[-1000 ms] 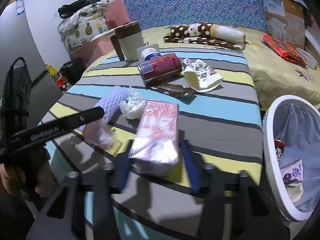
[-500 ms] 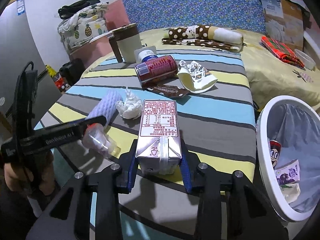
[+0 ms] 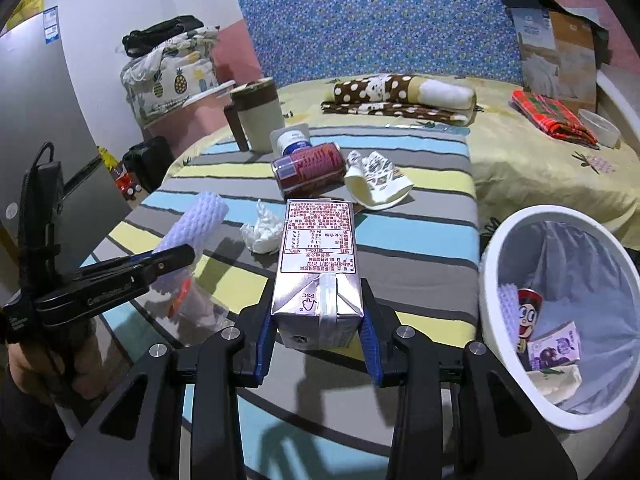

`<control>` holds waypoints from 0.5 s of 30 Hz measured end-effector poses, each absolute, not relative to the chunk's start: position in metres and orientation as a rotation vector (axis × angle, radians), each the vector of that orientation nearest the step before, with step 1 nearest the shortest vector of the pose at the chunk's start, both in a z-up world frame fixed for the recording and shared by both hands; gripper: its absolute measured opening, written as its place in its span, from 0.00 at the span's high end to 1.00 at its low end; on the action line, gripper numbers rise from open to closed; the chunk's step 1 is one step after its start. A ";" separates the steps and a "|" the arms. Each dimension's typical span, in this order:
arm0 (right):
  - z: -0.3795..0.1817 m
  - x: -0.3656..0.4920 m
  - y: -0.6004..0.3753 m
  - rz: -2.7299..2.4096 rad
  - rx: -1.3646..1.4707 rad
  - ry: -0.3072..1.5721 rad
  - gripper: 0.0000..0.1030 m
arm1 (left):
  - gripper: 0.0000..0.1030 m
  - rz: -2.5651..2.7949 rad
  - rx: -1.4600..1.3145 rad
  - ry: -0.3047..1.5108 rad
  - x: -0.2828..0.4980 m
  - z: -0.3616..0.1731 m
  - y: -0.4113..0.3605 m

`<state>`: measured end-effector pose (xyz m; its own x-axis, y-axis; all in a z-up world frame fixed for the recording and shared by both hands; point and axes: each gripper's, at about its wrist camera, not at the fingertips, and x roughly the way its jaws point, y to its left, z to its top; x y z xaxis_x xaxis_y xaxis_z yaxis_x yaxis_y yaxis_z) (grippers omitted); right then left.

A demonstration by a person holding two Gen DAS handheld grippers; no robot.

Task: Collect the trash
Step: 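Grasp the pink carton with the right tool and lift it while the left holds the net, then carry the foam net and pink carton over the white bin with both tools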

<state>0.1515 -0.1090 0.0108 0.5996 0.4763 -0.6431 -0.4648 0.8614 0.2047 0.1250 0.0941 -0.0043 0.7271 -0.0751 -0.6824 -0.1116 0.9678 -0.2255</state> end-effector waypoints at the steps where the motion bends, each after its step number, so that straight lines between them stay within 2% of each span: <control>1: 0.012 0.150 -0.111 0.542 0.019 0.746 0.62 | 0.77 0.015 -0.258 0.753 0.124 -0.001 0.091; 15: 0.025 0.142 -0.169 0.419 0.074 0.691 0.62 | 0.77 -0.127 -0.200 0.713 0.125 0.026 0.030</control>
